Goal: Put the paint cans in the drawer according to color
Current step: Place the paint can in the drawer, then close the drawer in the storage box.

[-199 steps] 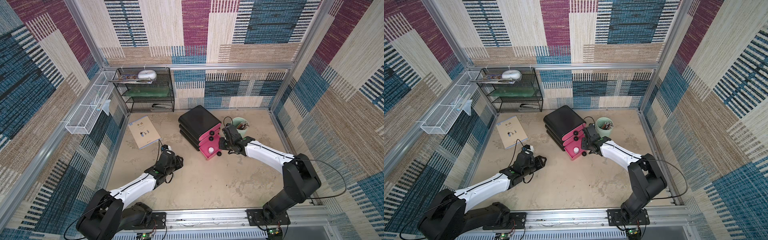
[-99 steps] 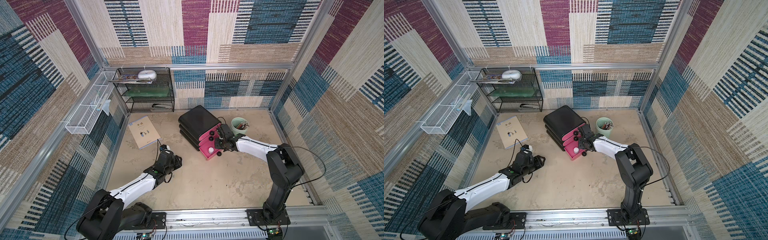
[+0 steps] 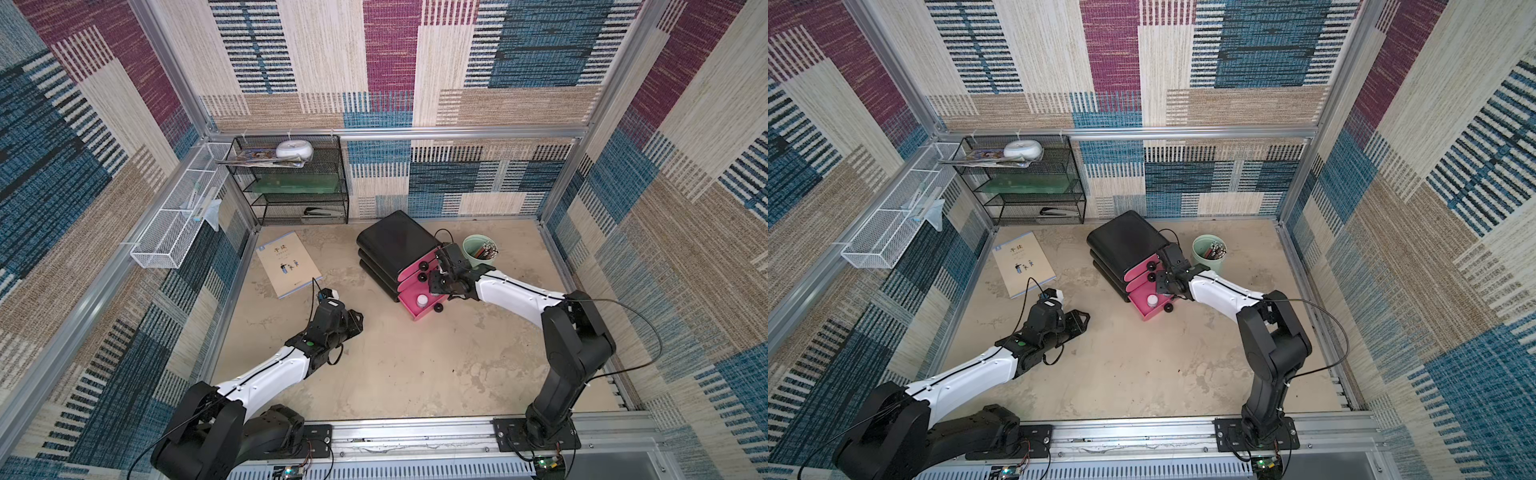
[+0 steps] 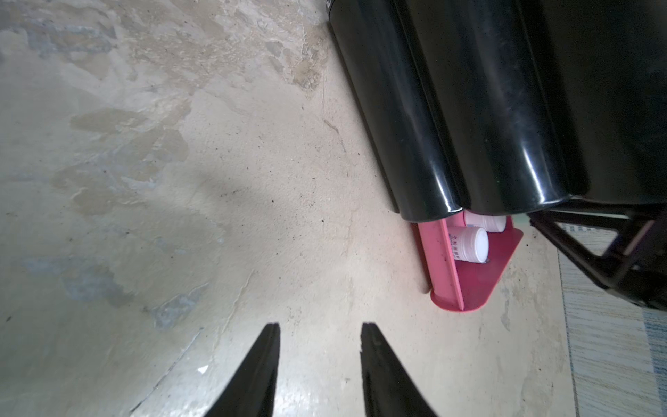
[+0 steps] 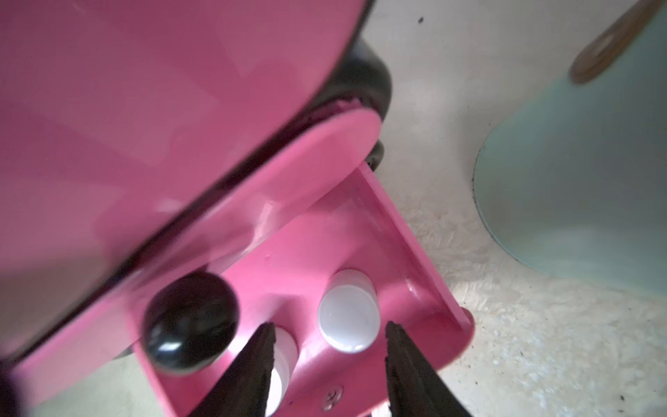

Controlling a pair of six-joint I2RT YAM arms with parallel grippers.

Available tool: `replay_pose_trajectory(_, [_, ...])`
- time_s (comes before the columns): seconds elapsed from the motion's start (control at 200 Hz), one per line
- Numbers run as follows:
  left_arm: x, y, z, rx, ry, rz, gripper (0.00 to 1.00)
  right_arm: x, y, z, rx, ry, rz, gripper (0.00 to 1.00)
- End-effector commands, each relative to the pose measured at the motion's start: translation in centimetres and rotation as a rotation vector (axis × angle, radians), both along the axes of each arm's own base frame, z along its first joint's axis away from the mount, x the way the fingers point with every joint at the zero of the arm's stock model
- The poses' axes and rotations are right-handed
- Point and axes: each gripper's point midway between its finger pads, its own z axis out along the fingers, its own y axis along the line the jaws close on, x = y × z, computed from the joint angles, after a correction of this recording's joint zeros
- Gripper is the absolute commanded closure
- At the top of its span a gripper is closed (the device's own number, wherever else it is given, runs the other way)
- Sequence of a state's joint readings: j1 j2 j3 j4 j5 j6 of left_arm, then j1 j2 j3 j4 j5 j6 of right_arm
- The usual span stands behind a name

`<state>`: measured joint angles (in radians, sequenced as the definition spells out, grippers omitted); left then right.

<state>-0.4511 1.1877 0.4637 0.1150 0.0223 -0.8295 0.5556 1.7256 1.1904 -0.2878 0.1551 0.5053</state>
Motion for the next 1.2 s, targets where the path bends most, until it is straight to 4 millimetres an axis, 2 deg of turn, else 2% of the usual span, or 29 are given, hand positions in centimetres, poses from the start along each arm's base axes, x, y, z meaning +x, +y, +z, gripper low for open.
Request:
replay_pose_trajectory(0.0, [0.0, -0.1, 0.2, -0.011, -0.011, -0.009, 0.58, -1.3, 0.1, 1.6, 0.084, -0.030, -0.002, 0.51])
replay_pose_trajectory(0.07, [0.0, -0.2, 0.3, -0.017, -0.020, -0.008, 0.58, -2.8, -0.3, 1.5, 0.155, -0.024, -0.040, 0.57])
replay_pose_trajectory(0.23, [0.0, -0.2, 0.4, -0.028, -0.028, -0.003, 0.57, -6.4, -1.6, -1.7, 0.320, 0.034, -0.166, 0.72])
replay_pose_trajectory(0.366, [0.0, -0.3, 0.5, -0.033, -0.027, -0.008, 0.57, -7.1, -2.6, -3.7, 0.338, 0.053, -0.238, 0.79])
replay_pose_trajectory(0.441, [0.0, -0.3, 0.6, -0.033, -0.029, -0.007, 0.57, -6.8, -3.4, -4.8, 0.324, 0.058, -0.293, 0.83])
replay_pose_trajectory(0.546, [-0.2, 0.0, 0.7, -0.025, -0.028, -0.003, 0.56, -5.8, -2.7, -5.1, 0.335, 0.054, -0.278, 0.85])
replay_pose_trajectory(0.972, [-0.8, 1.2, 1.2, 0.023, -0.047, 0.013, 0.55, -1.3, 0.1, -4.5, 0.355, -0.014, -0.215, 0.86])
replay_pose_trajectory(1.062, [-0.8, 1.2, 1.1, 0.025, -0.046, 0.014, 0.55, -0.7, 0.6, -4.5, 0.369, -0.021, -0.207, 0.85])
replay_pose_trajectory(1.197, [-0.9, 1.3, 1.2, 0.024, -0.047, 0.018, 0.55, 0.1, 1.4, -4.3, 0.395, -0.032, -0.190, 0.77])
